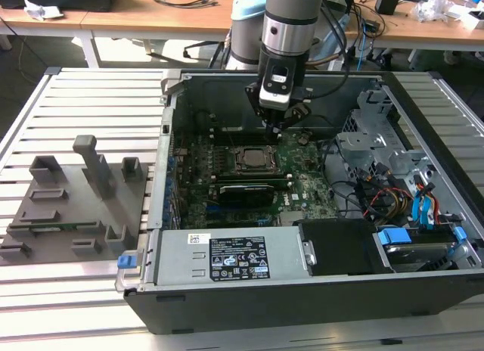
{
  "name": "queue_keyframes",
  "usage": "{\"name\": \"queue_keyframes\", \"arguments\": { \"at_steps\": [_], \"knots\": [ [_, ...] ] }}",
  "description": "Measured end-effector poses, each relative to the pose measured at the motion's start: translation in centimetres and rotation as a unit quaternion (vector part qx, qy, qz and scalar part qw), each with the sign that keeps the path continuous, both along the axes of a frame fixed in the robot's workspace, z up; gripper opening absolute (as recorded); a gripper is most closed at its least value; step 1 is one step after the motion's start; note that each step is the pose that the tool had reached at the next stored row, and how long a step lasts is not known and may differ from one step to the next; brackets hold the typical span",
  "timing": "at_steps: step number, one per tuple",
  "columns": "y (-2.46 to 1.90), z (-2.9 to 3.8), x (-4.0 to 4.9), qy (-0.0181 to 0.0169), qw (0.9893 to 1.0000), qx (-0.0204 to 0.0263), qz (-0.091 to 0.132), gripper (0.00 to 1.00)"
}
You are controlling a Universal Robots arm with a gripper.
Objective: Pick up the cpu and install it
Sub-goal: 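Install the first cpu locking lever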
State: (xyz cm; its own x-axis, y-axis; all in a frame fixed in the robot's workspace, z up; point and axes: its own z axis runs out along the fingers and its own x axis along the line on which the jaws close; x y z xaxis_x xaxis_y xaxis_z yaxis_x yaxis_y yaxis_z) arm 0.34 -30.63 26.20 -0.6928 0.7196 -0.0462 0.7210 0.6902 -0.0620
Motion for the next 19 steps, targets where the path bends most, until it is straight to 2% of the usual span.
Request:
{"name": "queue_keyframes", "arguments": {
  "at_steps": [8,13,19],
  "knots": [
    [0.0,0.0,0.0,0.0,0.9993,0.0,0.036,0.11],
    [0.0,0.0,0.0,0.0,0.998,0.0,0.063,0.11],
    [0.0,0.0,0.0,0.0,0.9969,0.0001,0.079,0.11]
  ]
}}
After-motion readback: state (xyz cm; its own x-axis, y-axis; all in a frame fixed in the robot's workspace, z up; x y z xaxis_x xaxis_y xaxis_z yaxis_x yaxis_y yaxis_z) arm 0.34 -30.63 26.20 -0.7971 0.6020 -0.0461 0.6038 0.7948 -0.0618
